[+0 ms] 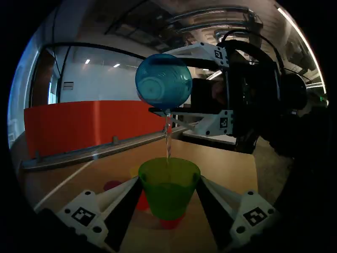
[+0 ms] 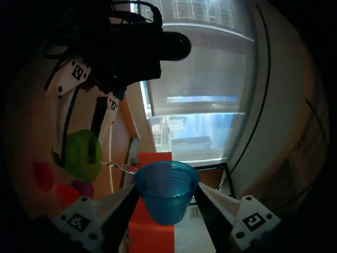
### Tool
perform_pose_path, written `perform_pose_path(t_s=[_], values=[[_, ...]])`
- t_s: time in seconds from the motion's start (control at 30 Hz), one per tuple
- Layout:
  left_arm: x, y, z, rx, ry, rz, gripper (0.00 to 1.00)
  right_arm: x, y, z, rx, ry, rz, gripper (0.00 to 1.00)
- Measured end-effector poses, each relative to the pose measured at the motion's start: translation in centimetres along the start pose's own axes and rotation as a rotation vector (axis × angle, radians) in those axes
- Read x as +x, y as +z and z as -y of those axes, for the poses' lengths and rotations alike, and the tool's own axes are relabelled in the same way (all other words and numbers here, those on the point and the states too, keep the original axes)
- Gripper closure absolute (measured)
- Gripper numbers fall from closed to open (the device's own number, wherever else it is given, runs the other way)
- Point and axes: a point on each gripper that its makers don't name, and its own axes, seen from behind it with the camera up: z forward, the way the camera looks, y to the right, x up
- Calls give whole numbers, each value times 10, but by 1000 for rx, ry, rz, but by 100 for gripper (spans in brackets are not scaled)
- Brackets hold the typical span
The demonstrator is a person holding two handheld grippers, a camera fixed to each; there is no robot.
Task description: Pour water
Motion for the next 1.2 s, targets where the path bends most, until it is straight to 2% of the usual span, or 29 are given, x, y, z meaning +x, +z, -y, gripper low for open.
perform_pose_path(t_s=[0.87, 1.07, 1.2], values=[[8, -3, 3, 13, -7, -19, 15, 19, 0, -9, -28, -122, -26, 12], [9, -3, 3, 16, -5, -24, 15, 22, 0, -8, -34, -132, -25, 12], [10, -3, 4, 16, -5, -25, 15, 20, 0, -6, -35, -109, -22, 12]])
